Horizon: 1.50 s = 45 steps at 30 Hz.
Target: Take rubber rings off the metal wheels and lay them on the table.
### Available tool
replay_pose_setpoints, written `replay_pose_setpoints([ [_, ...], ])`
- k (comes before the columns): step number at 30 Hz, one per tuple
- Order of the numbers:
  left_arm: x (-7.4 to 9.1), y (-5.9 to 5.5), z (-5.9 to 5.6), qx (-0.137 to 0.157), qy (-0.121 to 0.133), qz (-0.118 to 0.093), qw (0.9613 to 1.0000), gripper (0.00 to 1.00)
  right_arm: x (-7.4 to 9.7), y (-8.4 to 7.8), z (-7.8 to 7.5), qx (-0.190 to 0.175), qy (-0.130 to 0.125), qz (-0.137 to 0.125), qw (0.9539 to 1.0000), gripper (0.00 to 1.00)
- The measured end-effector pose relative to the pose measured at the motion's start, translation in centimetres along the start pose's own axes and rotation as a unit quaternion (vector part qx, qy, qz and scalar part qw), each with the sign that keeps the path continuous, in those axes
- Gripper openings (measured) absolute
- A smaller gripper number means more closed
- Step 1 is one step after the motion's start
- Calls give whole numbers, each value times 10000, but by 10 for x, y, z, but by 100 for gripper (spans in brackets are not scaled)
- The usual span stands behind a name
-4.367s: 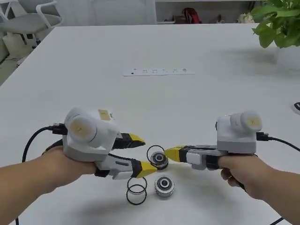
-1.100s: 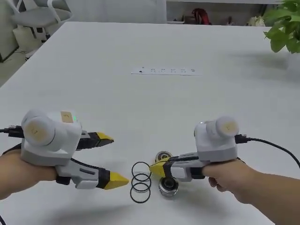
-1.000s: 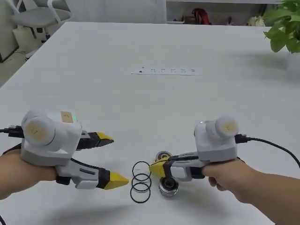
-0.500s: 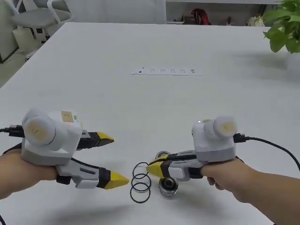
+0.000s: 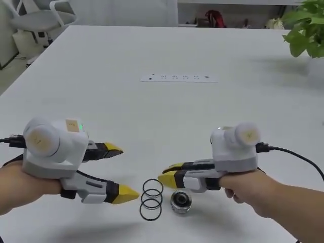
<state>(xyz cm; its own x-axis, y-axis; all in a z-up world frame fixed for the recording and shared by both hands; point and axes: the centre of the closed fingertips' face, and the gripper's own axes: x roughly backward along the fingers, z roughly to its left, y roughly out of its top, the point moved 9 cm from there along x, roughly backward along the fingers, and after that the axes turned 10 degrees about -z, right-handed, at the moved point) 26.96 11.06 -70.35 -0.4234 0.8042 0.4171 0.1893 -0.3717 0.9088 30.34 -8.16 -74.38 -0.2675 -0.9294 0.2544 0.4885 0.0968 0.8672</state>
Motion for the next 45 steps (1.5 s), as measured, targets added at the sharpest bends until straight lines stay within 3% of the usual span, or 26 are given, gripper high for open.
replay_pose_setpoints([
  [21,-9,15,6,-43,-24,-137,9999,64,23,19,-16,-59,-296,-476,9984,14],
  [35,-21,23,10,-72,-55,-194,9998,61,41,16,-29,-42,-554,-499,9972,15],
  [45,-29,23,12,-1,-58,-197,9998,59,45,10,-31,99,-578,-421,9974,16],
])
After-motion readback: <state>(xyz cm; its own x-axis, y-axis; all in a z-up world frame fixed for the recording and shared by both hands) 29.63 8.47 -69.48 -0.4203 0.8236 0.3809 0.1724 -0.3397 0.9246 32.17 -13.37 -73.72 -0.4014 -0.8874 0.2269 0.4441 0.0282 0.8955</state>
